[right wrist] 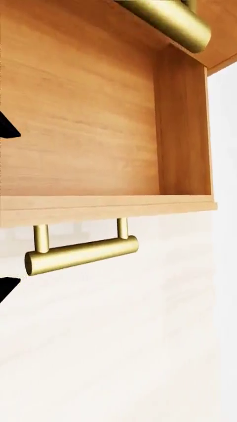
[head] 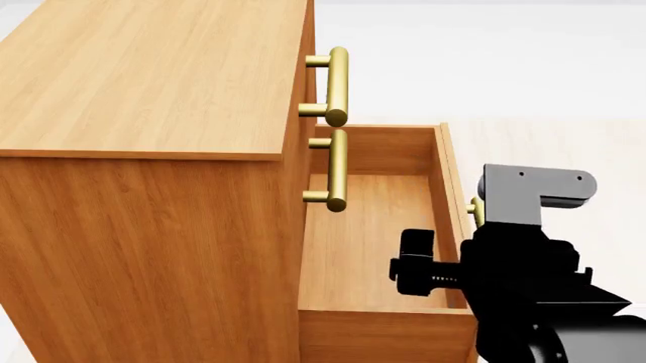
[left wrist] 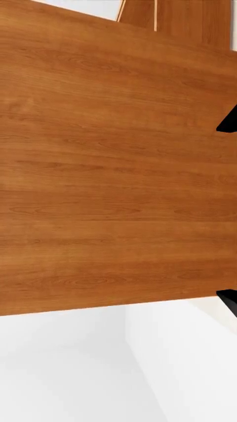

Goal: Put the bowl in the bottom drawer of the cabinet and close it.

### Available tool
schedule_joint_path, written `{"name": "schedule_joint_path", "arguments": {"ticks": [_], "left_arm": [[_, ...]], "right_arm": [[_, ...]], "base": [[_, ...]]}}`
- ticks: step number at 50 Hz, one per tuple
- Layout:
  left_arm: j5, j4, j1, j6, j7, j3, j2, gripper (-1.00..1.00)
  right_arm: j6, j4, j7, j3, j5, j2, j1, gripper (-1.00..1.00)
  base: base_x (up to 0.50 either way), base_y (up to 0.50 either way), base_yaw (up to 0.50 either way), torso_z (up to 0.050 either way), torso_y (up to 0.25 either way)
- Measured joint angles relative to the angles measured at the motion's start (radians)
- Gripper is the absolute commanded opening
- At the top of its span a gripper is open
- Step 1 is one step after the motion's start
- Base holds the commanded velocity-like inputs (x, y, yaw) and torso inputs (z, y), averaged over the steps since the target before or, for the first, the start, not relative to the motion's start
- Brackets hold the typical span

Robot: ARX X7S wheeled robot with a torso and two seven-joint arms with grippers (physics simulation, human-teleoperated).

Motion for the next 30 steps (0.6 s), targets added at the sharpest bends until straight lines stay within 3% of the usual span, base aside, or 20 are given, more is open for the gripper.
{"name": "schedule_joint_path", "arguments": {"ticks": [30], "left_arm": [[-0.001, -0.003, -0.004, 0.003, -0.012, 0.009, -0.008, 1.00]], "right_arm": [[-0.126, 0.187, 0.001, -0.007, -0.038, 0.019, 0.029, 1.00]], "base": [[0.00, 0.00, 0.00, 0.000, 0.000]]}}
